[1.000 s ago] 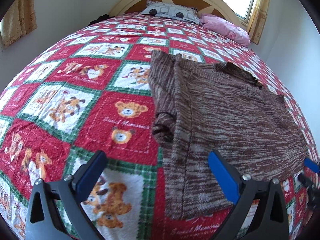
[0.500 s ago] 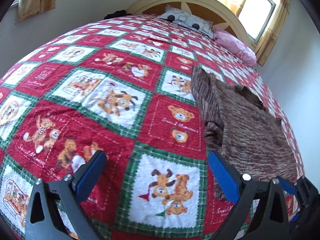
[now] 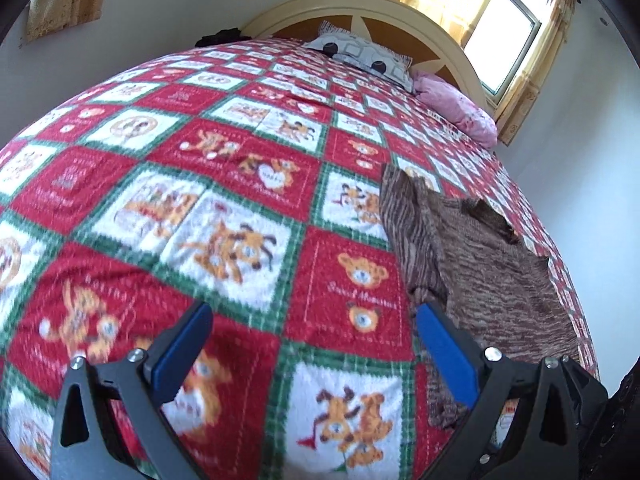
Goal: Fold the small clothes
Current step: 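Grasp the folded sweater edge with the right gripper while the left gripper grasps beside it, then lift the sweater edge with both grippers and fold it over the other half, then open both grippers to release the folded sweater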
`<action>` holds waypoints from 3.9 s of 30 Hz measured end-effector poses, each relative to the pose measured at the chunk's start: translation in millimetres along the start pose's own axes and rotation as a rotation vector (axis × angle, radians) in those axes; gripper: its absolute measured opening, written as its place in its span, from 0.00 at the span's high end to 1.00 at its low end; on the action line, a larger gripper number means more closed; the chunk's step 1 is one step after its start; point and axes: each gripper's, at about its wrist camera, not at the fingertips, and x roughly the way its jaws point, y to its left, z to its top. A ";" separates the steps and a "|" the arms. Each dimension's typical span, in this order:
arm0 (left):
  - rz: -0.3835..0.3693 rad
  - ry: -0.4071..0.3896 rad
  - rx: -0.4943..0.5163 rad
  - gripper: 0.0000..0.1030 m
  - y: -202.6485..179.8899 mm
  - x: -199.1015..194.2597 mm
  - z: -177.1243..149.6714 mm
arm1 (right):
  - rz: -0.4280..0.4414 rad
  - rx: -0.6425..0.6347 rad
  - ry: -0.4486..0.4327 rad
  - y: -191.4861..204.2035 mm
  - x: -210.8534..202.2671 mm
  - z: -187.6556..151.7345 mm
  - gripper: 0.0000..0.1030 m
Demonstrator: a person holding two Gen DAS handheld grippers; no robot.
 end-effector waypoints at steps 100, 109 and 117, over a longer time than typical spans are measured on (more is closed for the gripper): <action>-0.336 0.089 0.484 0.31 -391.0 94.7 23.0 | 0.192 1.216 -0.069 -279.3 -116.2 -298.0 0.96; -0.189 0.071 0.584 0.20 -327.1 56.6 -39.2 | 0.053 1.095 -0.117 -285.6 -140.4 -258.4 0.75; -0.196 0.150 0.492 0.20 -297.6 64.4 -69.1 | 0.097 1.037 -0.007 -289.1 -94.9 -222.9 0.78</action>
